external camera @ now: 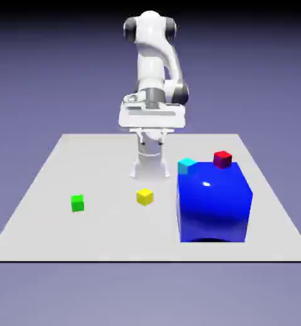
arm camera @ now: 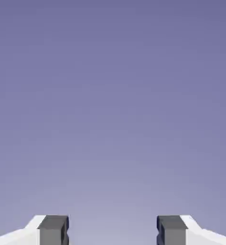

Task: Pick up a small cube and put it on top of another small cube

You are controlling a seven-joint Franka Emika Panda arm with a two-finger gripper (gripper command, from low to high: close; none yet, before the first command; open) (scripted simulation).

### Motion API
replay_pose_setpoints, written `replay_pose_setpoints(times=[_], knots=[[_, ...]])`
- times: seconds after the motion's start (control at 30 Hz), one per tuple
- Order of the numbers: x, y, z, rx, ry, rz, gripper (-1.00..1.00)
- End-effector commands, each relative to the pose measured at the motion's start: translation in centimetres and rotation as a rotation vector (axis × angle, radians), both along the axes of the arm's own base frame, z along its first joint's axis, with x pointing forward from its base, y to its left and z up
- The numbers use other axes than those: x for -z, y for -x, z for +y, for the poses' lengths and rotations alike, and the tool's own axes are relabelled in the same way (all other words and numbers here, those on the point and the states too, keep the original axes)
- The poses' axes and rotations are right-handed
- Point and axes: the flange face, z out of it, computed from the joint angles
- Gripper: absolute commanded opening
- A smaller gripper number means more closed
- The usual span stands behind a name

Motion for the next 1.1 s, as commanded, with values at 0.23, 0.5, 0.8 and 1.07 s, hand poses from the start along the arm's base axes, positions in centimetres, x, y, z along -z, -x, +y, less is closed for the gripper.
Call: replay_pose_setpoints(times=[0.23,0.5,0.8,1.07], knots=[[11.0,-1.3,-2.4,-0.219,0.4,0.522,0.0],[27.6,13.5,0.9,-0.555,0.501,1.176,0.0],[31.8,14.2,-0.6,-0.538,0.497,1.186,0.0],[32.9,14.6,-0.8,-0.54,0.493,1.187,-1.0]])
